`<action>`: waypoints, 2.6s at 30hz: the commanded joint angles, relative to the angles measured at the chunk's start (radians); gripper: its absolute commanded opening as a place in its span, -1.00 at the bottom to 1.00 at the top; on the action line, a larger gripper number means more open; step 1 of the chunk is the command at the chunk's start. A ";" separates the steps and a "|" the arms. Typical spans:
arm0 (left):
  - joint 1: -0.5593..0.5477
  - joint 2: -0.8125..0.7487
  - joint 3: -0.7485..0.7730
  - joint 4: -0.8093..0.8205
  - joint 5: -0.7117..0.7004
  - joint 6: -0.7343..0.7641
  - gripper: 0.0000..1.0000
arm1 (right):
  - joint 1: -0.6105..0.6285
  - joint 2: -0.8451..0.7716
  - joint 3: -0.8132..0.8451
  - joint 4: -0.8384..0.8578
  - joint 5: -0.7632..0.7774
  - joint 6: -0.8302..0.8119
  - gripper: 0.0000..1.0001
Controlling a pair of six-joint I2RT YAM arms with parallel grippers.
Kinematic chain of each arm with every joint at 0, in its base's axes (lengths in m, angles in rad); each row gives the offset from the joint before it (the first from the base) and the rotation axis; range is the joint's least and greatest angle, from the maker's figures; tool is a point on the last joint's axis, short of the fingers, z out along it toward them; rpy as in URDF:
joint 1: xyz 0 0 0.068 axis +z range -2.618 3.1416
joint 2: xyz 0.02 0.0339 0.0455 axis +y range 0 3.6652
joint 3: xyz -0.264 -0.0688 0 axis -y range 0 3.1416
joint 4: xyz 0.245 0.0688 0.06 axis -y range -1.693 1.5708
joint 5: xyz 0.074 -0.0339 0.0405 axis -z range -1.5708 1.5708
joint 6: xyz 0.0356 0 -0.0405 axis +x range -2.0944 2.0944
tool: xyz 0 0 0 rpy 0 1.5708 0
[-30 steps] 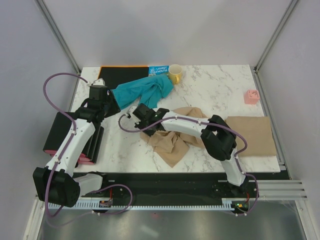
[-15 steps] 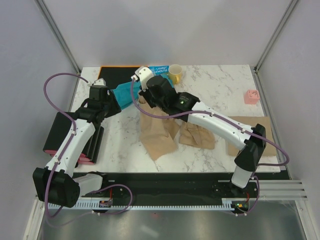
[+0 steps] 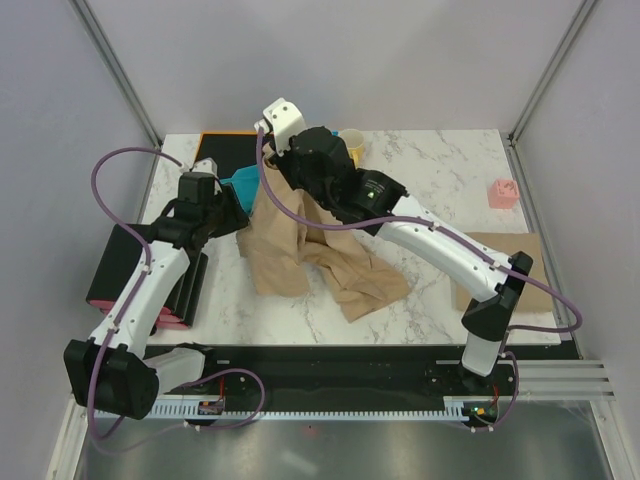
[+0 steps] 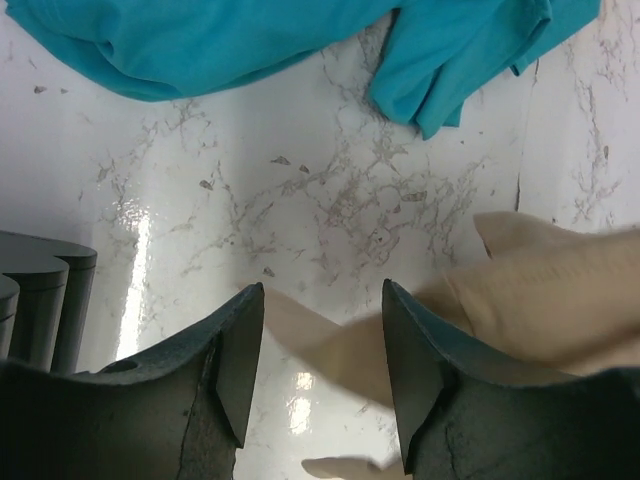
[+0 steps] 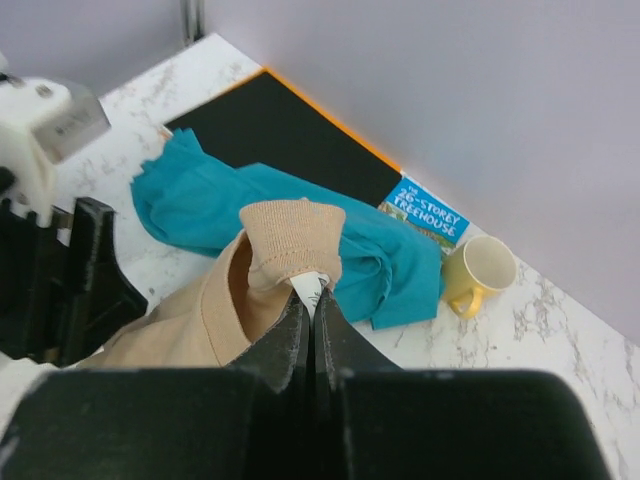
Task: Fold and stack the t-shirts
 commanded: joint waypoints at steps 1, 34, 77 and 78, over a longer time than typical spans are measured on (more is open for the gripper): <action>-0.005 -0.033 -0.018 -0.025 0.058 0.061 0.17 | -0.018 -0.004 -0.072 0.084 0.076 -0.017 -1.00; -0.230 0.358 0.143 -0.065 0.204 -0.020 0.20 | -0.197 0.083 -0.211 0.194 0.091 0.028 -1.00; -0.312 0.086 -0.055 0.076 -0.008 -0.108 0.10 | -0.341 -0.218 -0.748 0.024 0.459 0.273 -1.00; -0.312 0.076 -0.046 0.060 -0.025 -0.106 0.10 | -0.355 -0.212 -0.751 0.007 0.467 0.288 -1.00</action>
